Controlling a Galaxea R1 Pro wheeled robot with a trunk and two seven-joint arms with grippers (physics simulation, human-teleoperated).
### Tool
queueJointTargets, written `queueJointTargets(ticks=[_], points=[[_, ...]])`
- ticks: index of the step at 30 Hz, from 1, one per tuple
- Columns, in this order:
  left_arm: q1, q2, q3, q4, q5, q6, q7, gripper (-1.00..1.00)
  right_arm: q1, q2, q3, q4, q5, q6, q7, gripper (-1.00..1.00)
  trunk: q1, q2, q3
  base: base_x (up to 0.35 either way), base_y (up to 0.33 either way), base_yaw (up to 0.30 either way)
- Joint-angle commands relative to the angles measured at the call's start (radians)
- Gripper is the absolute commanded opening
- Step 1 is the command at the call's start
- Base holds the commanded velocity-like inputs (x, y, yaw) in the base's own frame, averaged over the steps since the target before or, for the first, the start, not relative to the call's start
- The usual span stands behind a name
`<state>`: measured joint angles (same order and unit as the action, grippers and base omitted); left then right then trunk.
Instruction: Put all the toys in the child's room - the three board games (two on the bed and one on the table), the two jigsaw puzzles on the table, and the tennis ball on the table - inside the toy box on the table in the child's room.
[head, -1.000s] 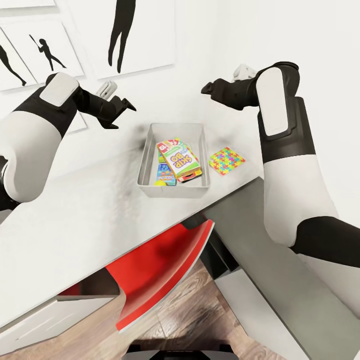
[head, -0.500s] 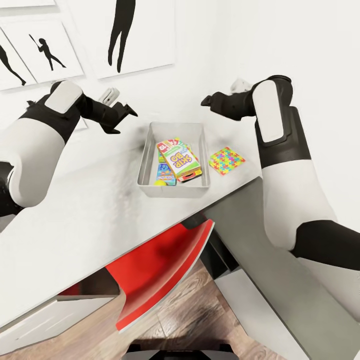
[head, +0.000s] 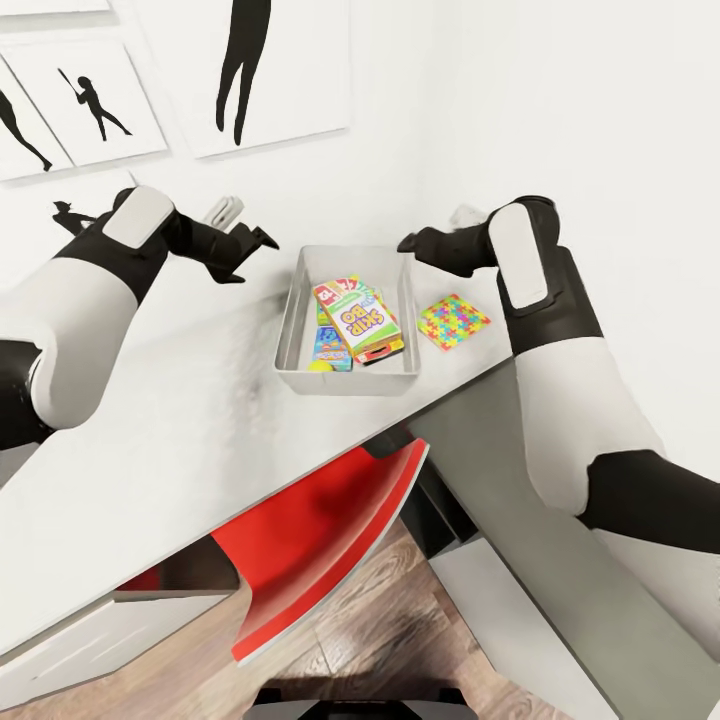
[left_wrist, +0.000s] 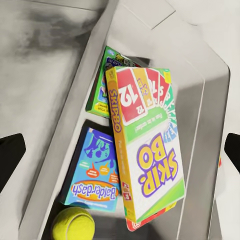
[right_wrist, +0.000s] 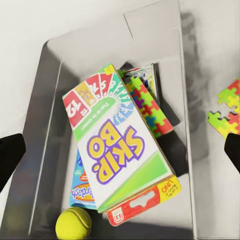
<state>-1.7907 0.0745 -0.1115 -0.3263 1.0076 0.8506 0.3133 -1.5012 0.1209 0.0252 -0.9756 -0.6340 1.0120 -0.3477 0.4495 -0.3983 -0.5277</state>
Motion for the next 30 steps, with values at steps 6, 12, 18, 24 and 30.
queueJointTargets(ticks=[6,12,18,24,30], points=[[0.006,0.001,-0.008,-0.002,0.011,0.001,0.000,1.00,0.006,0.000,0.003,0.032,-0.010,0.001,-0.010,1.00,0.001,-0.002,-0.001,0.000,0.000,0.000],[0.020,-0.001,-0.010,-0.002,0.010,0.001,-0.001,1.00,0.010,0.001,0.008,0.035,-0.010,0.000,-0.010,1.00,0.001,-0.002,-0.001,0.000,0.000,0.000],[0.035,-0.007,-0.037,-0.002,0.009,-0.002,-0.002,1.00,0.017,0.003,0.017,0.046,-0.010,-0.013,-0.010,1.00,0.001,-0.002,-0.001,0.000,0.000,0.000],[0.043,-0.012,-0.108,-0.002,0.009,-0.009,-0.004,1.00,0.010,0.004,0.039,0.138,-0.010,-0.039,-0.010,1.00,0.001,-0.002,-0.001,0.000,0.000,0.000],[0.045,-0.013,-0.137,-0.001,0.009,-0.014,-0.005,1.00,-0.008,0.005,0.049,0.221,-0.010,-0.059,-0.010,1.00,0.001,-0.002,-0.001,0.000,0.000,0.000]])
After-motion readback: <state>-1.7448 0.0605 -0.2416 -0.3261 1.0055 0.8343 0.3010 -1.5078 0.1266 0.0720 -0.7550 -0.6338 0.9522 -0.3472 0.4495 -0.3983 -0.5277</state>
